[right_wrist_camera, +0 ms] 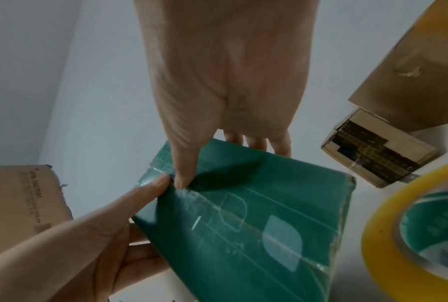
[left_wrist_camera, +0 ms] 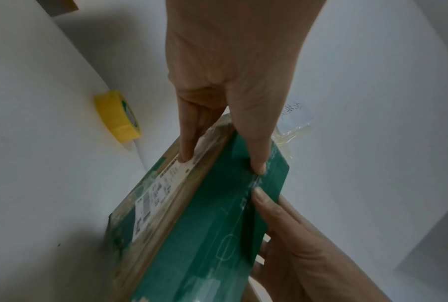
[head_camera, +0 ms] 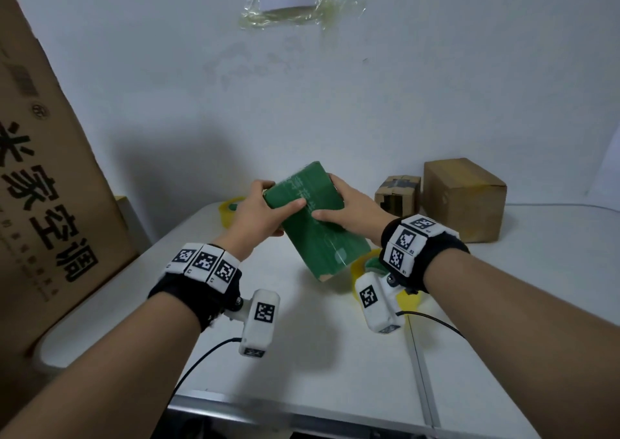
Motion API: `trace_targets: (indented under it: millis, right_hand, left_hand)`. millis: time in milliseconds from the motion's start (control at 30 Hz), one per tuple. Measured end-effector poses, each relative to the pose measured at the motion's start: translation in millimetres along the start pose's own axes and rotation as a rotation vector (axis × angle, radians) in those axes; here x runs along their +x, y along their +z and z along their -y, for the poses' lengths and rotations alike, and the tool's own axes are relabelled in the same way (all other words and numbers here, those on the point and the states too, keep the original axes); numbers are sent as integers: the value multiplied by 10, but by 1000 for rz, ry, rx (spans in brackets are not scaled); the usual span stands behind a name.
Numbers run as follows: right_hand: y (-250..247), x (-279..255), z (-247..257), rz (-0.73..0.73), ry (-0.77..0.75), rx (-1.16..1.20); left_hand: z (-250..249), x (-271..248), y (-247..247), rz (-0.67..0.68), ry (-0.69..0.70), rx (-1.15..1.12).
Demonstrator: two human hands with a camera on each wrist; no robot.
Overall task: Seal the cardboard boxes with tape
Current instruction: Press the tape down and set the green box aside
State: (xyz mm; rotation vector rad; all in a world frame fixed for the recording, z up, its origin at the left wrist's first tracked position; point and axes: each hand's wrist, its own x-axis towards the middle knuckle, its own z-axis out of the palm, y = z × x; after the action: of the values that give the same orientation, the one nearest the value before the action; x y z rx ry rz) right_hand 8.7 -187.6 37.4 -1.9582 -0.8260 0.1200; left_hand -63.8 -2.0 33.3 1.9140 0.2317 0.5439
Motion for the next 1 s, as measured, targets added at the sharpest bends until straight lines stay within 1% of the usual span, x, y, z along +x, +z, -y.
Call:
trace_targets:
  millis: [133,300,400,500,633,733,1000]
  right_hand:
    - [8,-27,-1,-75,-4,-69]
    - [-16,-47,-33,-80,-18,-117]
    - [-9,-14,-34,-135,-32,-219]
    - [0,15,-48,-164,-40,-274]
    - [-25,18,-38,-137,-39,-292]
    - [-26,-17,-45,-144,-35,-284]
    - [-7,-103,-73,-145,-26,-209]
  left_hand:
    - [-44,-77,53,-4,23,49]
    - [-85,-154,30,67,23,0]
    - [-114,-170,33,60,13,-3]
    - [-147,-183,56,47,5,67]
    - [-249,-187,93,8,-14,202]
    - [-295,-188,131,-20,-16,268]
    - [-331,-216,137,47,-50,221]
